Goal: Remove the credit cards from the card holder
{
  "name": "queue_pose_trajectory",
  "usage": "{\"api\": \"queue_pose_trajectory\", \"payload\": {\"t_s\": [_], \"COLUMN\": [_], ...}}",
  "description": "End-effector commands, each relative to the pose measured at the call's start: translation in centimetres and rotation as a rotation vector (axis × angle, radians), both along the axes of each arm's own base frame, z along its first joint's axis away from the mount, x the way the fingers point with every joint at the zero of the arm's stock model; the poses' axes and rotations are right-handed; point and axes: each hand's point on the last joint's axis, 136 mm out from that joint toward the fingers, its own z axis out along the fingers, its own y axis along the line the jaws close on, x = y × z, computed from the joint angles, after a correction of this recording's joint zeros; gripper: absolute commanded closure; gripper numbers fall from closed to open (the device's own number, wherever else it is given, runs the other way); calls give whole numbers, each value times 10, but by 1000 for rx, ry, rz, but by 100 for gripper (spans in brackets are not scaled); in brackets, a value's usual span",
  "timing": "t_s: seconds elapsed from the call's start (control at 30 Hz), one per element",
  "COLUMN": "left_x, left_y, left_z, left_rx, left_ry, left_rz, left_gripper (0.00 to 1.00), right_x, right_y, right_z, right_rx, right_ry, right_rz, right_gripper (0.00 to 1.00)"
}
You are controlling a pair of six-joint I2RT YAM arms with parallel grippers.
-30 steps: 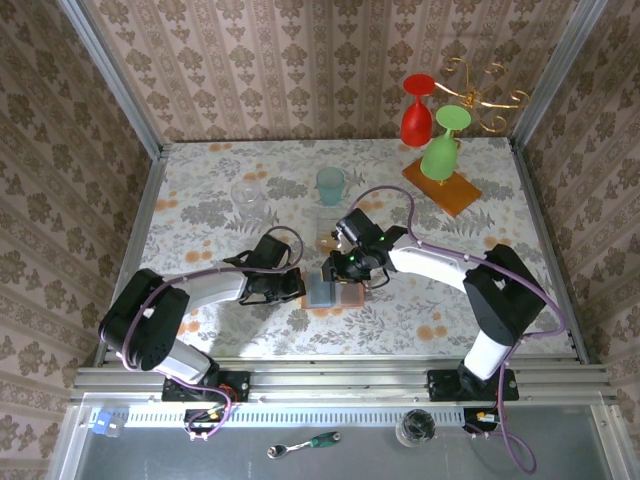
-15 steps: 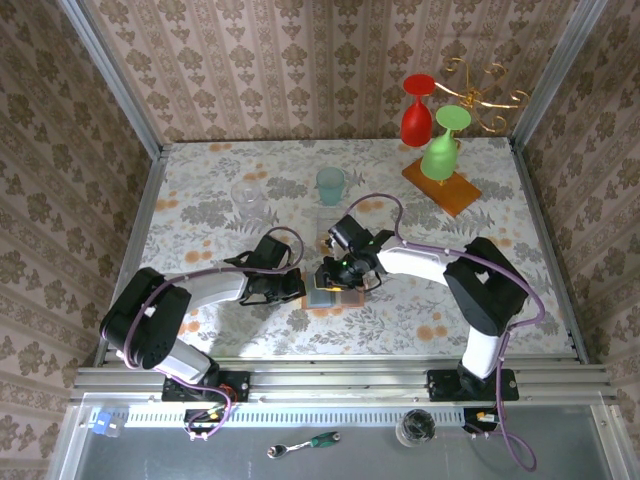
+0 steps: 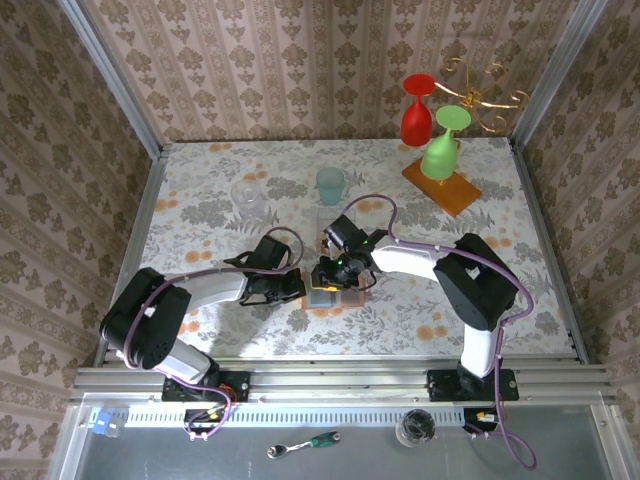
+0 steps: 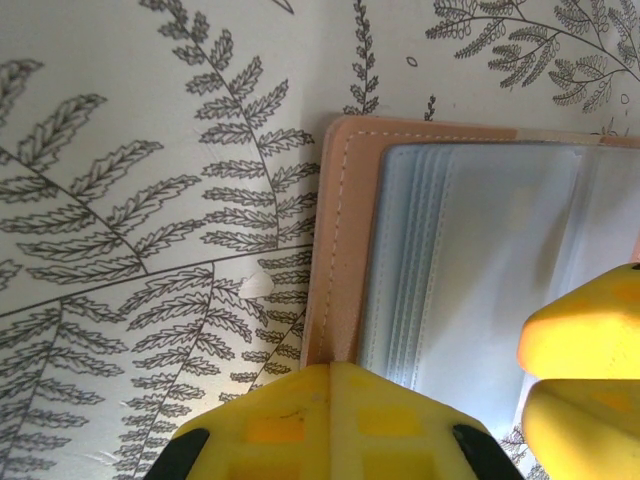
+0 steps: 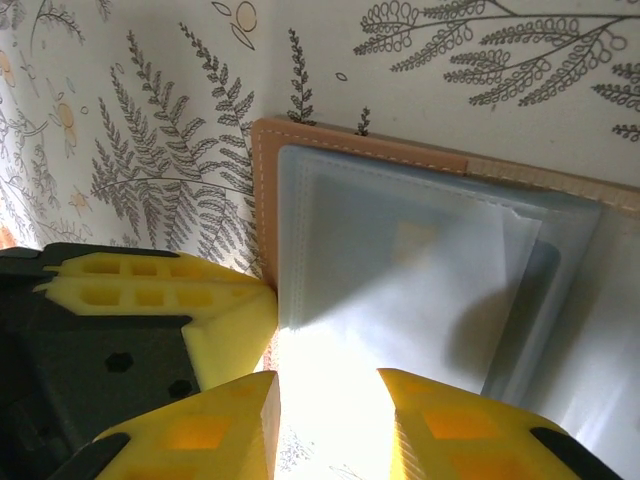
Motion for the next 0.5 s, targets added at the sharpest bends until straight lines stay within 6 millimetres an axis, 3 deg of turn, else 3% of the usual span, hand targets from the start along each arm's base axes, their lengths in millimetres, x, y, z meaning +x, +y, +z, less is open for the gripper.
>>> {"api": "queue_pose_trajectory", "payload": {"t_s": [0.0, 0.47], "left_x": [-12, -12], "left_y": [10, 13], "left_z": [-11, -15], "left_rx": [44, 51], "left_ry": [30, 42], "left_rz": [-14, -11], "left_gripper": [100, 100], "right_x": [-1, -2], "right_y": [-1, -22], "right_z": [-6, -4], "right_rx": [-30, -100], "right_ry": [15, -23], "right_rz": [-11, -42], "right_gripper": [67, 67]}}
